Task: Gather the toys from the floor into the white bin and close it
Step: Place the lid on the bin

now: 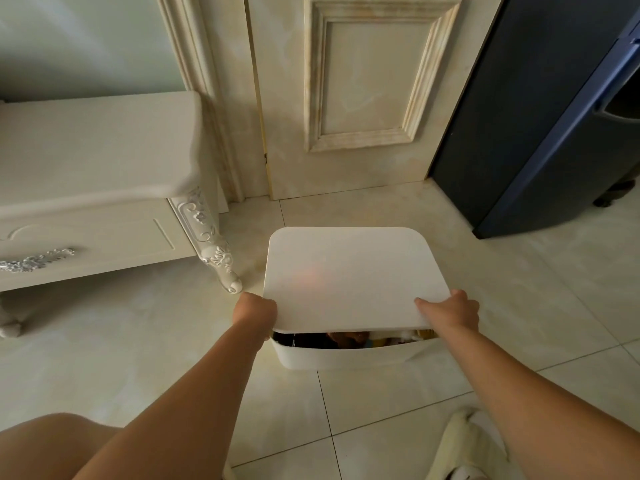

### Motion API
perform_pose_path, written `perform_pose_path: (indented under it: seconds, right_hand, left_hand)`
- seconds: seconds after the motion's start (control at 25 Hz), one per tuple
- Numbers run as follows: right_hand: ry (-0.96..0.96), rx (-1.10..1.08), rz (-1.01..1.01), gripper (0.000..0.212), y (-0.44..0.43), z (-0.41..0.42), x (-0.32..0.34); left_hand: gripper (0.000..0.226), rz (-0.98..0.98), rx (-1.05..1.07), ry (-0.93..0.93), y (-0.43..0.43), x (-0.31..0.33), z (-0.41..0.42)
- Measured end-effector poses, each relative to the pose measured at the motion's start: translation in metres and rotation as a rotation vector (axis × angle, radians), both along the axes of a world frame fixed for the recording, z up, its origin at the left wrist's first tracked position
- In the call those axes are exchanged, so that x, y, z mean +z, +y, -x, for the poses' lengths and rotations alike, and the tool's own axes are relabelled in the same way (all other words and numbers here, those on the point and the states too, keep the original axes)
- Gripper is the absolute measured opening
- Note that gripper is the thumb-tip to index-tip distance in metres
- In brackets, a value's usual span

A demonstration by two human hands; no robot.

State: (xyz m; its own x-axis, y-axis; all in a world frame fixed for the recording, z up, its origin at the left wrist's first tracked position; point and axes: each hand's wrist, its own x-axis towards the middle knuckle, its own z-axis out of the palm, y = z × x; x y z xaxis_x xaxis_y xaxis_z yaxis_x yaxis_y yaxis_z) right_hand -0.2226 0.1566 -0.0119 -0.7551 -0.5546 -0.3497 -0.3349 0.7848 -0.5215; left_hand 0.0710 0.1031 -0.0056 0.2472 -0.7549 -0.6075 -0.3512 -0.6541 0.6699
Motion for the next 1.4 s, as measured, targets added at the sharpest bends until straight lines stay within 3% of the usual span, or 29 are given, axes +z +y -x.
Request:
perform_pose_path:
  seconds: [0.2,0.32,0.44,0.56,0.6,0.64,0.68,0.76,0.92,1.0,1.12,1.16,1.24,1.4]
  right_hand:
    - [-0.013,0.005,0.038,0.066,-0.002,0.004,0.002]
    - [-0.016,0.028,0.065,0.065,-0.004,0.007,0.0]
    - [-0.012,0.047,0.089,0.065,-0.002,0.008,-0.002]
    - [-0.044,0.056,0.133,0.066,-0.002,0.008,-0.002]
    - [-0.052,0.059,0.143,0.066,-0.002,0.008,-0.002]
    - [-0.054,0.062,0.146,0.066,-0.001,0.007,-0.003]
    - [-0.053,0.06,0.143,0.066,0.001,0.007,-0.003]
    - [-0.055,0.046,0.123,0.067,0.006,0.009,-0.005]
    - [-0.059,0.032,0.079,0.067,0.012,0.011,-0.005]
    - [-0.105,0.027,0.144,0.066,0.009,0.012,-0.002]
    - [-0.161,0.043,0.264,0.065,0.0,0.013,0.006]
    - [-0.161,0.056,0.274,0.065,-0.001,0.013,0.006]
    - [-0.146,0.056,0.231,0.062,0.004,0.012,0.001]
    - [-0.167,-0.082,0.038,0.064,0.021,0.017,-0.009]
  left_hand:
    - [0.002,-0.025,0.056,0.075,-0.002,0.004,0.0]
    - [0.027,-0.015,0.017,0.052,-0.01,-0.004,-0.003]
    - [0.008,0.005,-0.008,0.039,-0.008,-0.003,-0.001]
    - [0.04,0.021,0.021,0.066,-0.006,-0.007,-0.002]
    - [0.044,0.011,-0.046,0.026,-0.001,-0.003,-0.002]
    - [0.045,0.06,-0.247,-0.186,0.002,-0.002,-0.002]
    - [0.041,0.071,-0.273,-0.228,0.001,-0.002,-0.004]
    - [0.016,0.013,-0.001,0.142,-0.005,-0.007,-0.008]
    - [0.016,-0.003,-0.02,0.099,0.002,-0.013,-0.006]
    - [0.005,0.017,-0.025,0.108,0.0,-0.009,-0.007]
    - [0.005,0.081,0.033,0.188,-0.005,-0.005,-0.009]
    - [0.014,0.086,0.05,0.197,-0.005,-0.004,-0.01]
    - [0.02,0.063,0.048,0.207,-0.003,-0.005,-0.012]
    - [0.009,-0.104,-0.119,0.126,0.005,-0.008,-0.015]
